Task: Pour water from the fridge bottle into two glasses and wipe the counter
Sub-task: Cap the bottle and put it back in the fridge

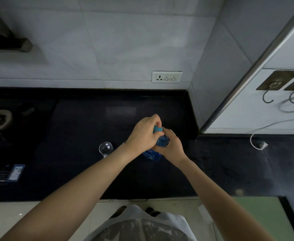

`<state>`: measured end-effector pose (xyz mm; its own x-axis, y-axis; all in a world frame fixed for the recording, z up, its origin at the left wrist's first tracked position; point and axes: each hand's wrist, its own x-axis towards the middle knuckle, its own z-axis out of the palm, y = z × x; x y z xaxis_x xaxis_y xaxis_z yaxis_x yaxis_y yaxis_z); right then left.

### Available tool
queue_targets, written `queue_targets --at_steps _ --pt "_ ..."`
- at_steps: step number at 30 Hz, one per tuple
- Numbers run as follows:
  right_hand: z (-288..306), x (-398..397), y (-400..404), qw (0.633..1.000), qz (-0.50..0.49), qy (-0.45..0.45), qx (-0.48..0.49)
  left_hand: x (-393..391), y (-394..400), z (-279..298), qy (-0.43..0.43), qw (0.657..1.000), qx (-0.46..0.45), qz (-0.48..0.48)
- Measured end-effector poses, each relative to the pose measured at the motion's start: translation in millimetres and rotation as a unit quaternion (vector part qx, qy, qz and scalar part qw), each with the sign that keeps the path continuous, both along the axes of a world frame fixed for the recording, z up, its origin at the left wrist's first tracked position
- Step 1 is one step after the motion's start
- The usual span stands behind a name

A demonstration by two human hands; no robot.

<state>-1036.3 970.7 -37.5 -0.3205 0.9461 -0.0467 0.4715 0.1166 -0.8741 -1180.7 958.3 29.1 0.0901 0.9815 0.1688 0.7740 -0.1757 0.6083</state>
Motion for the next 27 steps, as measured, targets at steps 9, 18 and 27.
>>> queue_targets --at_steps 9,18,27 --pt "-1 2 1 1.000 -0.004 -0.002 -0.023 -15 15 10 -0.005 0.992 -0.054 -0.110" --pt "-3 -1 -5 0.999 -0.035 0.014 -0.037 -33 0 -9 -0.059 0.993 -0.066 -0.080" --pt "-6 -4 -6 0.999 -0.016 -0.016 -0.035 -47 -34 -47 -0.068 0.992 -0.094 0.039"
